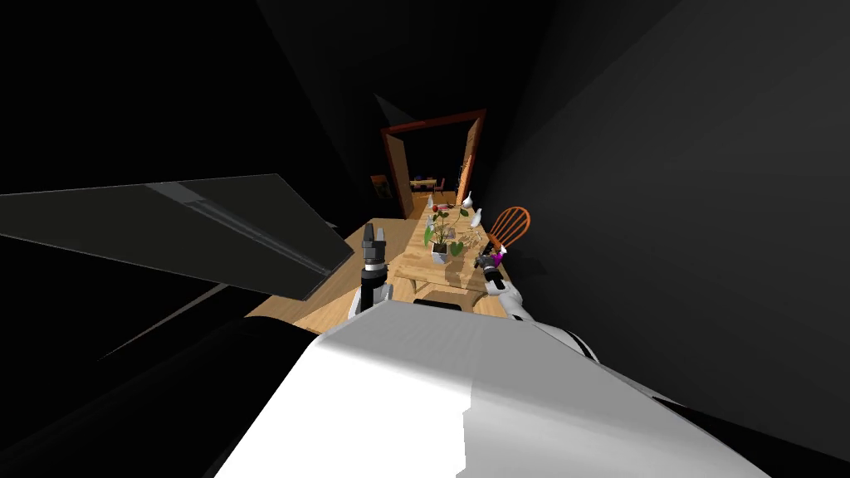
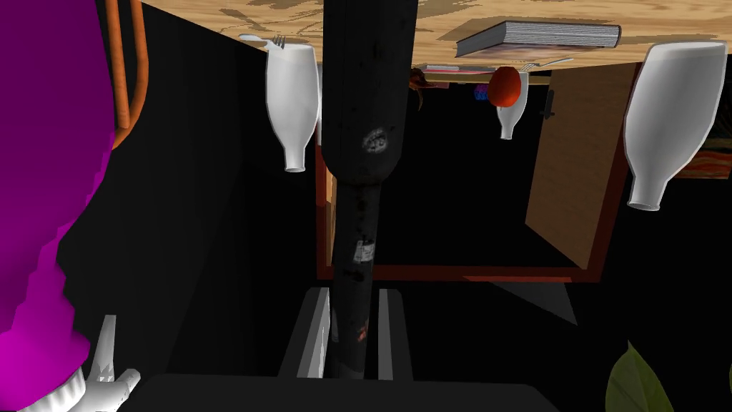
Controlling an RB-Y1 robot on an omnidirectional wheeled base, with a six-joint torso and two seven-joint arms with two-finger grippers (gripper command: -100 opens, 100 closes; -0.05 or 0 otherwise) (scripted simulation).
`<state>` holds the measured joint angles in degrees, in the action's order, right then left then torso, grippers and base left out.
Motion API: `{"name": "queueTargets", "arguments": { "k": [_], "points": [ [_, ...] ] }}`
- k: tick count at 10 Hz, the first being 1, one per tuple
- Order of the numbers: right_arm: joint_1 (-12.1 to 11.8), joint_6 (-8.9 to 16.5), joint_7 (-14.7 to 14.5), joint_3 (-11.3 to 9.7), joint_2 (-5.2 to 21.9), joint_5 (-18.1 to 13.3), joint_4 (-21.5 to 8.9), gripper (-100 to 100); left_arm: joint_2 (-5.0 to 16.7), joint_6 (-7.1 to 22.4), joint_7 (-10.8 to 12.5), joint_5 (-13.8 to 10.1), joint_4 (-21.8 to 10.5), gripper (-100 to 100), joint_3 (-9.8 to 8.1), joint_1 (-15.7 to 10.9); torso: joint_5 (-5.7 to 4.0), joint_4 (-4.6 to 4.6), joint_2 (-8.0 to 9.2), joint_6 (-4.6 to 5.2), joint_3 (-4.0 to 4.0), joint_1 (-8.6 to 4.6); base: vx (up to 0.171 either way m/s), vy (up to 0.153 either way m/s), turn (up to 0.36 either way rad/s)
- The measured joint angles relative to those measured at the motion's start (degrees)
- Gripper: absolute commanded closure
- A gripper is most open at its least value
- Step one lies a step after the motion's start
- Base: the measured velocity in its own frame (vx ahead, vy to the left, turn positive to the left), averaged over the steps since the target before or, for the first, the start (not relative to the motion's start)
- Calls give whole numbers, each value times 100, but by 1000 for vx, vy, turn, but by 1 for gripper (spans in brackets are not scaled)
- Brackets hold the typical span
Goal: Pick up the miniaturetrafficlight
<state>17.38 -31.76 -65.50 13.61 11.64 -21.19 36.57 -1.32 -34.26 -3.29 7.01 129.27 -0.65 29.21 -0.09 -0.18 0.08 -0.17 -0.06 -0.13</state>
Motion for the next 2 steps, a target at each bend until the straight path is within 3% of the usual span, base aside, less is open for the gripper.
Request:
{"name": "queueTargets", "arguments": {
  "k": [1, 2],
  "points": [
    [-25, 1, -20, 114, -1, -26, 20, 100, 0, 0, 0, 0, 0, 0, 0, 0, 0, 1, 7, 2, 4, 0, -36, -11, 47],
    [-29, 6, -20, 123, -4, -31, 27, 0, 0, 0, 0, 0, 0, 0, 0, 1, 2, 1, -2, 8, 0, 2, -6, -1, -8]
  ]
}}
